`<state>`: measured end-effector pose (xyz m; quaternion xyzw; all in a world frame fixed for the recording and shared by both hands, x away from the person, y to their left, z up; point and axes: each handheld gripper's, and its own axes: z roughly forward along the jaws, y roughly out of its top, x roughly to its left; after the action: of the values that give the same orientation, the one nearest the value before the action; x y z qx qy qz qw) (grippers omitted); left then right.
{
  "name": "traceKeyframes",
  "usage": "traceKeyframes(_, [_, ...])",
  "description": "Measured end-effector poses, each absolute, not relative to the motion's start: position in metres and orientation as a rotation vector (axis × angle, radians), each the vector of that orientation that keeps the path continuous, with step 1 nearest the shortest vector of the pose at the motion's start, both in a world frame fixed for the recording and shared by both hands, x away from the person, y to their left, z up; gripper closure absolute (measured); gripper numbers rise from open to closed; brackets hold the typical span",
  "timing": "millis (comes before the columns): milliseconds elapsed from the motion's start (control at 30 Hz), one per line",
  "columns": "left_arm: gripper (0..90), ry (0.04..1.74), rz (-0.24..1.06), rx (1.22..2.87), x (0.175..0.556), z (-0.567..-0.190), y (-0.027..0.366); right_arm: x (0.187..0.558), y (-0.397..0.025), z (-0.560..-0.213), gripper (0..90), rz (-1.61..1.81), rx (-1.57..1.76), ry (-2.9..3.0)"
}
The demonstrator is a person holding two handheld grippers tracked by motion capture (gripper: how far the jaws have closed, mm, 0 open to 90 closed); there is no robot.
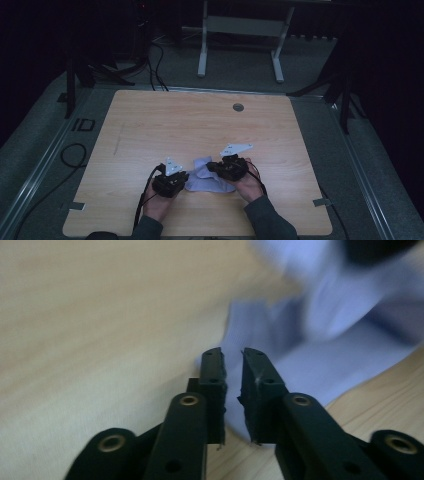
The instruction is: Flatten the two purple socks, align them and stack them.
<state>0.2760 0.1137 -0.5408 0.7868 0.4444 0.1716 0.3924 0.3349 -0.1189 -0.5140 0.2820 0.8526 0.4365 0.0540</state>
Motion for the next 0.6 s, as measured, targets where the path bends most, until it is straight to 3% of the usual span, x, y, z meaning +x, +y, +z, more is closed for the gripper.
traceKeyframes(367, [62.3, 1.024, 0.281, 1.981, 0.282, -0.536, 0.103, 0.333, -0.115, -0.518, 87.0, 1.317, 0.843, 2.603])
traceKeyframes(433, [67.1, 1.032, 0.264, 1.968, 0.284, -0.537, 0.101, 0.333, -0.114, -0.519, 87.0, 1.317, 0.837, 2.607])
traceKeyframes(533, [87.9, 1.039, 0.269, 1.980, 0.285, -0.538, 0.100, 0.332, -0.114, -0.519, 86.8, 1.311, 0.827, 2.621])
traceKeyframes(600, [88.8, 1.035, 0.269, 1.986, 0.285, -0.539, 0.100, 0.331, -0.114, -0.519, 84.1, 1.307, 0.837, 2.635])
